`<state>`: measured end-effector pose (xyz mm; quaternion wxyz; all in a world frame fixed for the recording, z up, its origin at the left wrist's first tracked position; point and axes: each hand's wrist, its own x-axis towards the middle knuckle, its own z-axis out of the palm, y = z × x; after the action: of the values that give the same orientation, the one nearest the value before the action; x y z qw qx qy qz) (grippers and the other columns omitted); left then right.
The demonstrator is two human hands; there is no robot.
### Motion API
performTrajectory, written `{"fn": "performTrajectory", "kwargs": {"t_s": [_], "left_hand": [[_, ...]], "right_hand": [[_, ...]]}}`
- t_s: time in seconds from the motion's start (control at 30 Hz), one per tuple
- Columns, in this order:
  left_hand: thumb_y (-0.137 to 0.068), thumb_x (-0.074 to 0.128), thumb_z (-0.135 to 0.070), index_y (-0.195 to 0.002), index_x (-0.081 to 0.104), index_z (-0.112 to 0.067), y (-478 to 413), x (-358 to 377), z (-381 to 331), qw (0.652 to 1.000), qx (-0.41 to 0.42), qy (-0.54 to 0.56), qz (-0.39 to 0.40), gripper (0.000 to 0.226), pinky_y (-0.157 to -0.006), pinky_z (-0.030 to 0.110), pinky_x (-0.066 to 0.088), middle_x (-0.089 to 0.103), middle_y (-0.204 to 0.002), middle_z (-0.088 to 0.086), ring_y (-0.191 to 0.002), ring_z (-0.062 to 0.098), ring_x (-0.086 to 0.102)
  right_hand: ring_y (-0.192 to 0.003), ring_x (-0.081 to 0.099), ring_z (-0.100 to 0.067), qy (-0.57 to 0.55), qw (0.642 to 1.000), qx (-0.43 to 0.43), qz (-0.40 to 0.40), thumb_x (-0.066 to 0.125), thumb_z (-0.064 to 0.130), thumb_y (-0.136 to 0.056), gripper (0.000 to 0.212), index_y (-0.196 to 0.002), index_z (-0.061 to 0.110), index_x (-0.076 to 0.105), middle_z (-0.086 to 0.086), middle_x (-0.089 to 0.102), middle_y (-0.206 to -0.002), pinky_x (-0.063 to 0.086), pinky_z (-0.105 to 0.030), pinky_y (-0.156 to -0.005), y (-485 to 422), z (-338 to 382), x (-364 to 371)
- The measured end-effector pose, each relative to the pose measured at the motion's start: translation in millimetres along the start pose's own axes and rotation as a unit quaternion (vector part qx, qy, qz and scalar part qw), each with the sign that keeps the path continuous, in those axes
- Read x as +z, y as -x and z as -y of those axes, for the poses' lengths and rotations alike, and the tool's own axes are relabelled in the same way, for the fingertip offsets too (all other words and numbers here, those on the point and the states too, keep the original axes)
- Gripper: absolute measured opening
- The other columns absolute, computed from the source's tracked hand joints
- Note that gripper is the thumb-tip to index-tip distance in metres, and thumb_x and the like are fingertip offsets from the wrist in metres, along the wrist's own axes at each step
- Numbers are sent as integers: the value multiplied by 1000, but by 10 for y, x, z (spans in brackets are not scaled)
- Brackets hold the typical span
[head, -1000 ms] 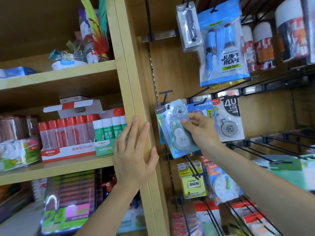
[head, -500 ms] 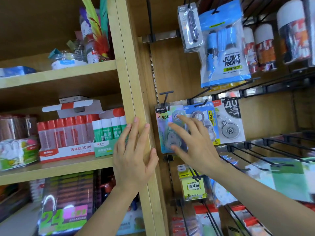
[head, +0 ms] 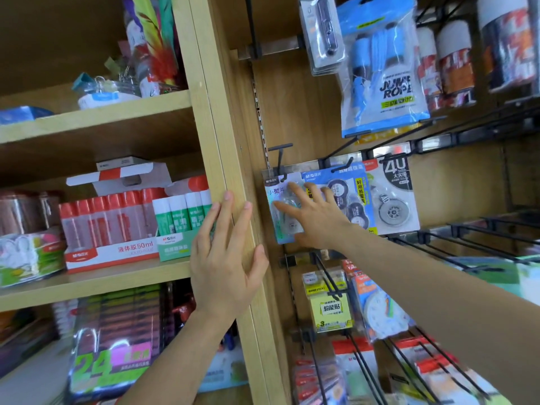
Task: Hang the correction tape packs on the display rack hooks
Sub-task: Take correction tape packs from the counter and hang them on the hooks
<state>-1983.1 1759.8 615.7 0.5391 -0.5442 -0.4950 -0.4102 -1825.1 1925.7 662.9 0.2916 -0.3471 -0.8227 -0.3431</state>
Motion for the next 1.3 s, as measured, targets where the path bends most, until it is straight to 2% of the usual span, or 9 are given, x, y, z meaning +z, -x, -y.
{"fn": "performTrajectory", "kwargs": {"t_s": [0.17, 0.4, 0.57, 0.73, 0.9, 1.0, 1.13, 1.23, 1.3], "left_hand": [[-90, 58, -35, -153, 42, -18, -3, -25, -10, 1000, -6, -3, 13, 67, -119, 41, 30, 29, -165, 5, -151, 26, 27], [-91, 56, -36, -153, 42, -18, -3, -29, -11, 1000, -6, -16, 24, 66, -119, 41, 28, 28, -165, 6, -151, 27, 26], [-91, 60, -33, -153, 41, -17, -9, -47, -19, 999, -13, -4, 39, 67, -121, 44, 31, 26, -166, 6, -152, 27, 25], [-89, 64, -30, -153, 41, -21, -18, -155, -144, 995, -57, 28, 79, 68, -122, 45, 24, 22, -167, 1, -154, 22, 18], [-80, 61, -27, -127, 68, -20, 341, -387, -453, 985, -81, 143, 54, 47, -108, 37, 35, 57, -144, -2, -133, 22, 50], [-82, 61, -25, -114, 73, -19, 773, -526, -664, 960, -75, 235, 131, 35, -100, 31, 42, 66, -125, -6, -116, 17, 60], [-83, 65, -27, -109, 72, -24, 1451, -640, -900, 918, -66, 266, 288, 27, -88, 36, 50, 69, -108, -11, -101, 14, 64], [-82, 68, -32, -103, 74, -29, 1994, -717, -1057, 887, -89, 261, 371, 23, -78, 33, 54, 73, -99, -15, -93, 11, 68], [-81, 70, -32, -101, 74, -31, 2345, -788, -1163, 866, -120, 259, 409, 21, -71, 26, 53, 72, -91, -18, -86, 6, 67]], "right_hand": [[-141, 23, -36, -6, 999, -36, 33, 61, 49, -88, 83, -156, 39, 15, -8, 8, -165, 23, -52, -111, -72, -136, -5], [-138, 35, -28, -142, 988, -52, -19, 69, 37, -86, 57, -140, 28, 53, -3, 38, -157, 35, -49, -102, 445, -194, -202], [-116, 52, -25, -246, 968, -24, -36, 71, 27, -83, 43, -125, 22, 67, 4, 67, -125, 42, -46, -95, 983, -224, -381], [-90, 61, -24, -301, 953, 19, -41, 69, 29, -85, 24, -108, 23, 73, 1, 73, -92, 53, -41, -78, 1530, -190, -635], [-79, 65, -12, -348, 936, 39, -45, 66, 32, -84, 21, -100, 24, 76, 10, 74, -86, 55, -35, -70, 2040, -129, -687], [-76, 62, -6, -361, 930, 69, -26, 64, 33, -83, 18, -93, 23, 76, 11, 74, -84, 56, -35, -68, 2358, -87, -628], [-70, 65, -7, -383, 918, 99, 19, 64, 28, -82, 13, -90, 26, 74, 7, 76, -86, 55, -34, -68, 2859, -5, -456], [-76, 69, -14, -399, 904, 130, 83, 57, 38, -82, 19, -94, 33, 70, 3, 76, -92, 57, -38, -72, 3348, 96, -258], [-79, 71, -25, -396, 899, 154, 112, 54, 40, -82, 30, -96, 23, 75, -5, 76, -93, 58, -41, -71, 3722, 210, -121]]}}
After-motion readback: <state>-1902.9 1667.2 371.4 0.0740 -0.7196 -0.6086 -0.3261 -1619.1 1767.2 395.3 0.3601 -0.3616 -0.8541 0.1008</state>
